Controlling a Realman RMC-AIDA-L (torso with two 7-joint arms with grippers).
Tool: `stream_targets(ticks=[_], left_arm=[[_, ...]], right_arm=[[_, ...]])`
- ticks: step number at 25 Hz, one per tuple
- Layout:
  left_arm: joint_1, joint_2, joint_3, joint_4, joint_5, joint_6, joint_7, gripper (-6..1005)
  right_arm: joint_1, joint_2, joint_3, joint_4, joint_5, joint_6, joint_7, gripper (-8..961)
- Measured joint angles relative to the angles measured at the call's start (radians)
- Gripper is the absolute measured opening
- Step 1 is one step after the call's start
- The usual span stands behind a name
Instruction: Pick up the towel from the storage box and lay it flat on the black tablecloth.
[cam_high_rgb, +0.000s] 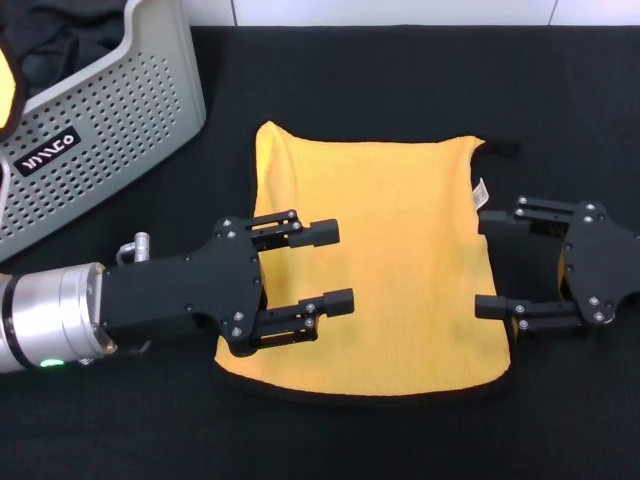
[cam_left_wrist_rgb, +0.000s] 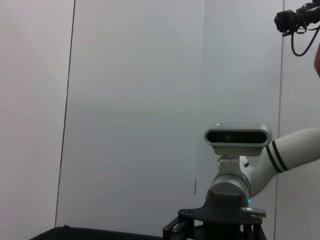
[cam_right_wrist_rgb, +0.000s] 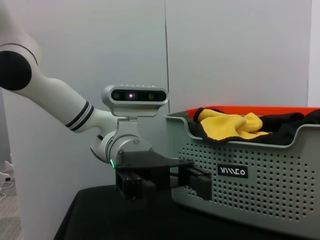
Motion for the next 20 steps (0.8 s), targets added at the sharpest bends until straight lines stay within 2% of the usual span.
stream_targets(ticks=[20], left_arm=[[0.003,-0.001,0.001,-0.005,0.003,0.0,-0.006,638]], right_arm=[[0.007,0.013,-0.003,-0.002,-0.026,0.002,0.0,795]])
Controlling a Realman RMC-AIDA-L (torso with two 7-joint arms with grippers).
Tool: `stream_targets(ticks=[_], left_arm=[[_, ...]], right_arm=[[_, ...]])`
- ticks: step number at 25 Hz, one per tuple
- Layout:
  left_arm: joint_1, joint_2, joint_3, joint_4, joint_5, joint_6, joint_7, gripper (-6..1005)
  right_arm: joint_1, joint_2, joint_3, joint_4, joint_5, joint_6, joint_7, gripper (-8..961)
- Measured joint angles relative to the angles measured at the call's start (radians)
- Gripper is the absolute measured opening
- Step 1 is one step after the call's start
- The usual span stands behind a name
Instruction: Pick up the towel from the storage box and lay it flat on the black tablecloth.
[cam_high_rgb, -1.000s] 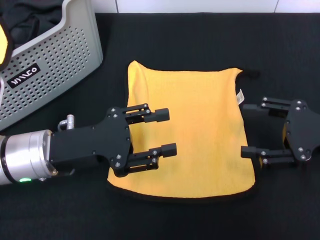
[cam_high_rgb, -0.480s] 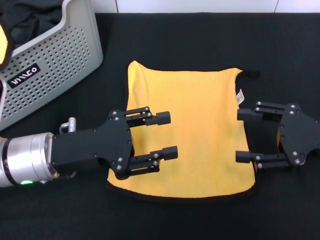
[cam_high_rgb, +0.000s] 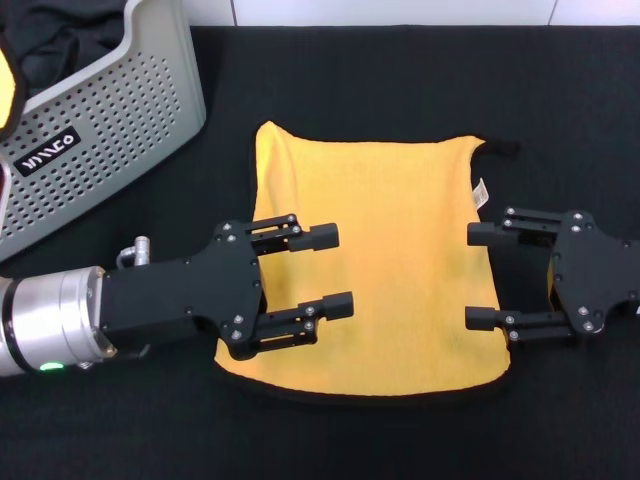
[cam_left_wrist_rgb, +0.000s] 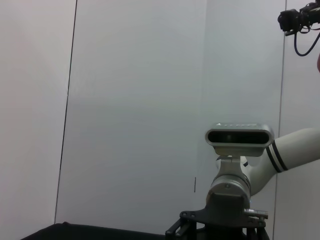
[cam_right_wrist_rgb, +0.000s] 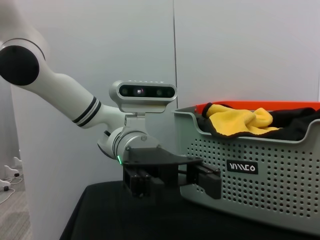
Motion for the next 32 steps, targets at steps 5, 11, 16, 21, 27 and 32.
stream_targets(ticks=[5,11,16,21,27,32], left_arm=[[0.0,0.001,0.004,-0.002,0.0,0.0,0.0,639],[0.003,0.001,0.006,-0.002,0.0,0.0,0.0,639],[0.003,0.001,0.006,-0.002,0.0,0.0,0.0,639],[0.003,0.001,0.006,-0.002,0.0,0.0,0.0,639],[0.001,0.0,0.006,-0.002,0.0,0.0,0.0,639],[0.003,-0.002,0.002,-0.002,0.0,0.0,0.0,639]], right_arm=[[0.004,0.0,0.0,0.001,-0.001,0.001,0.004,795],[0.006,0.002,0.0,-0.003,-0.001,0.002,0.007,796],[0.013,0.003,0.0,-0.004,-0.001,0.004,0.012,796],[0.015,0.003,0.0,-0.005,-0.001,0.005,0.018,796],[0.015,0.003,0.0,-0.002,-0.001,0.005,0.018,795],[0.015,0.003,0.0,0.002,-0.001,0.004,0.018,796]])
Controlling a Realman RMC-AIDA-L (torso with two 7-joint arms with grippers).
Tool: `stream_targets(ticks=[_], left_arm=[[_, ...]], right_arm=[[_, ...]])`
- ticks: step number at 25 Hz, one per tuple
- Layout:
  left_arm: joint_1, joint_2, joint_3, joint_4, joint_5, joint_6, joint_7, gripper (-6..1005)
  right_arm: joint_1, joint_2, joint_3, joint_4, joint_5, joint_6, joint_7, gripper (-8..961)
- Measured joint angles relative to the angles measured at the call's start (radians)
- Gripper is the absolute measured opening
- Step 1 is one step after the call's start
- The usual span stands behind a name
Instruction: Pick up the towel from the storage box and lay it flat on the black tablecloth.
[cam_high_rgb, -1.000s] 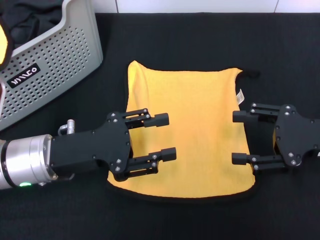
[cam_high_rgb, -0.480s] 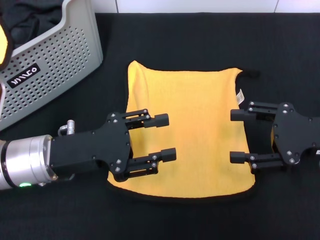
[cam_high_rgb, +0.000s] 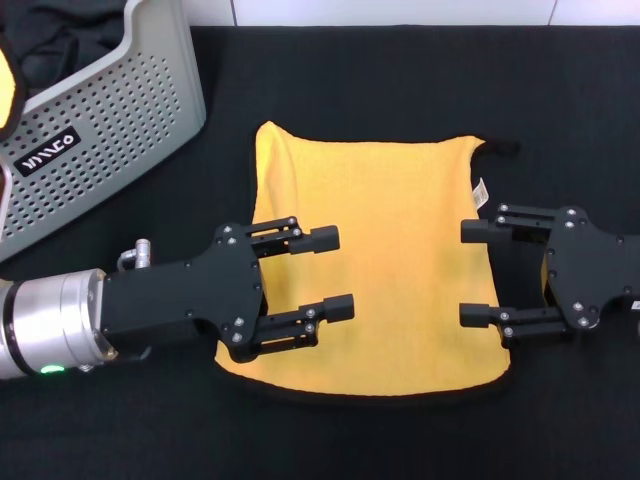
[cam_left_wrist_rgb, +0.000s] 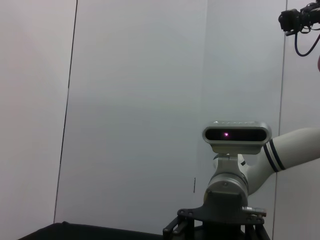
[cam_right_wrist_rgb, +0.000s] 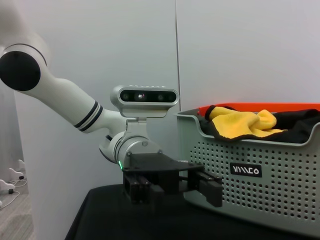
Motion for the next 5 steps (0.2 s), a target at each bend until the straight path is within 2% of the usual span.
stream_targets(ticks=[5], left_arm=[[0.0,-0.001,-0.001,0.0,0.0,0.0,0.0,639]], right_arm=[[0.0,0.0,0.0,0.004,0.0,-0.005,0.0,795]])
